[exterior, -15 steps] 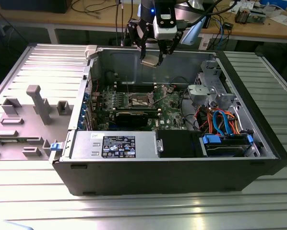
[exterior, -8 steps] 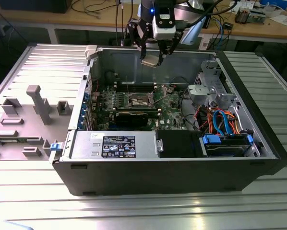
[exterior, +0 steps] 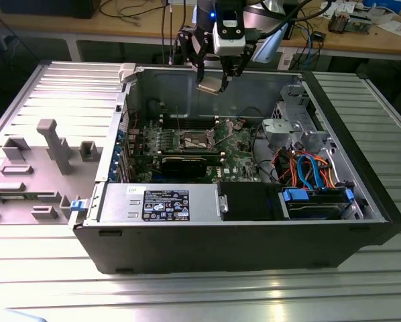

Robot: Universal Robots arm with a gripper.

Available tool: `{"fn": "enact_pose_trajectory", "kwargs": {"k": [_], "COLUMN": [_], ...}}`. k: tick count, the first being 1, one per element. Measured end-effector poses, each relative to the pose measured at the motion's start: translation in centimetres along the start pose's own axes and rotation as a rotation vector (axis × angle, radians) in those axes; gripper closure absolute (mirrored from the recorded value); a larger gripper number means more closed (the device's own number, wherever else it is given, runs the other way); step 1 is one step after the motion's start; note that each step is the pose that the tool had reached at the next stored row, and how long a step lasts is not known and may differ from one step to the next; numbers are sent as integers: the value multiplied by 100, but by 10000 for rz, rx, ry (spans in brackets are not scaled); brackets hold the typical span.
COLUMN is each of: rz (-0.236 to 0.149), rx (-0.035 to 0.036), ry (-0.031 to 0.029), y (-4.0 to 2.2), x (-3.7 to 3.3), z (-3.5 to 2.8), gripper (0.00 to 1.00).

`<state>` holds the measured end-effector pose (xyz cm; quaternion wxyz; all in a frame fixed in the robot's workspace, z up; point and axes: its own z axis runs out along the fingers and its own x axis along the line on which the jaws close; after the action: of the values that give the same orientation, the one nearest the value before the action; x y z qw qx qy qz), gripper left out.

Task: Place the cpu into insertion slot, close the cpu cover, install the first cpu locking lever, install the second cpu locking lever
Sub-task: 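Place the cpu into insertion slot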

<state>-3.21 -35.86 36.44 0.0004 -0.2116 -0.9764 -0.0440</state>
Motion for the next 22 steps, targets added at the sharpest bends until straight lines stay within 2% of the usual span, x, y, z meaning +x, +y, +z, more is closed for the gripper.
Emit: {"fn": "enact_pose_trajectory", "kwargs": {"k": [5, 11, 22], "rz": [10, 322, 385], "rx": [0, -7, -8], "ry": [-1, -28, -33], "y": [0, -1, -1], "x": [1, 1, 2], "z": [0, 0, 0], "gripper": [46, 46, 46]}}
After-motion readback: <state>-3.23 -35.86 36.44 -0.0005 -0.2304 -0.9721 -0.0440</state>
